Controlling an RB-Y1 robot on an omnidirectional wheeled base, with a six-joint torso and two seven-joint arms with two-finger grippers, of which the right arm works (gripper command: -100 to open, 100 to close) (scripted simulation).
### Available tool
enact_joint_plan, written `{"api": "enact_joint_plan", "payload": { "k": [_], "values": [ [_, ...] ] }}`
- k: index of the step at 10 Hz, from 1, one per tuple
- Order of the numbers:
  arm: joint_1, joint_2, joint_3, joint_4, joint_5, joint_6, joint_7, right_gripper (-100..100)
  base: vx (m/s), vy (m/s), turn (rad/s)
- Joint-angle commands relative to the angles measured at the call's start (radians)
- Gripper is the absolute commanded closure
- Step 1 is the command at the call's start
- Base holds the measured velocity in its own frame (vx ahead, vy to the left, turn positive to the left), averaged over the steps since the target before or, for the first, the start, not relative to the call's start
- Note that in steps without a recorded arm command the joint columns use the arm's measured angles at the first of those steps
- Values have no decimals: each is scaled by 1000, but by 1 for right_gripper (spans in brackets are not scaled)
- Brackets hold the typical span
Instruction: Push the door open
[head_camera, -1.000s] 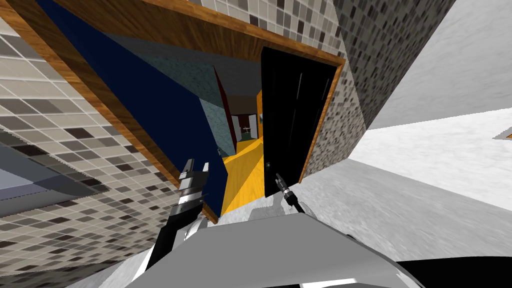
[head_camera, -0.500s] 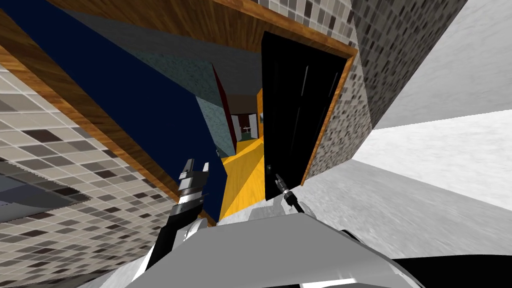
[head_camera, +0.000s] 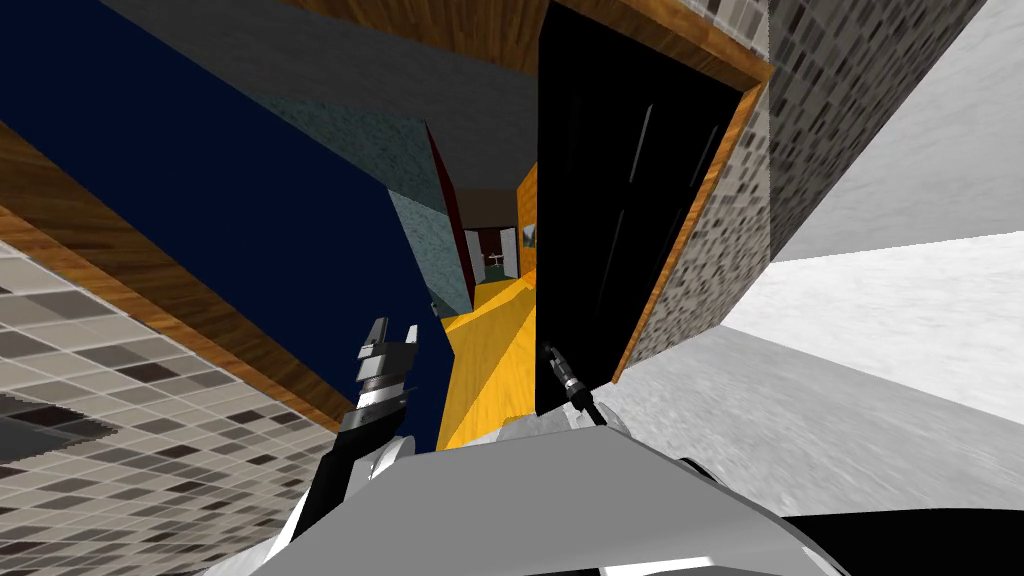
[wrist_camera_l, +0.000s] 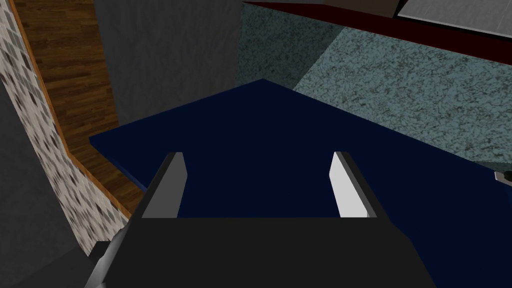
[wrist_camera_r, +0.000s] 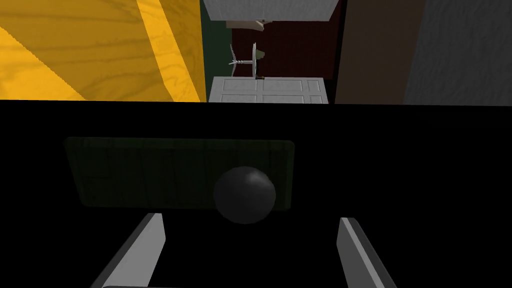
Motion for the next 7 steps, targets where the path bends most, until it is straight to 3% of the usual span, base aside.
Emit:
{"api": "enact_joint_plan", "payload": {
  "k": [1,3,4,7],
  "values": [
    [-4,4,-3,4,-4,4,6,-100,199,22,31],
    [-4,5,-4,4,-5,5,7,-100,144,17,11],
    [-4,5,-4,4,-5,5,7,100,-18,1,4],
    [-4,5,-4,4,-5,5,7,100,-20,-4,4]
  ]
}}
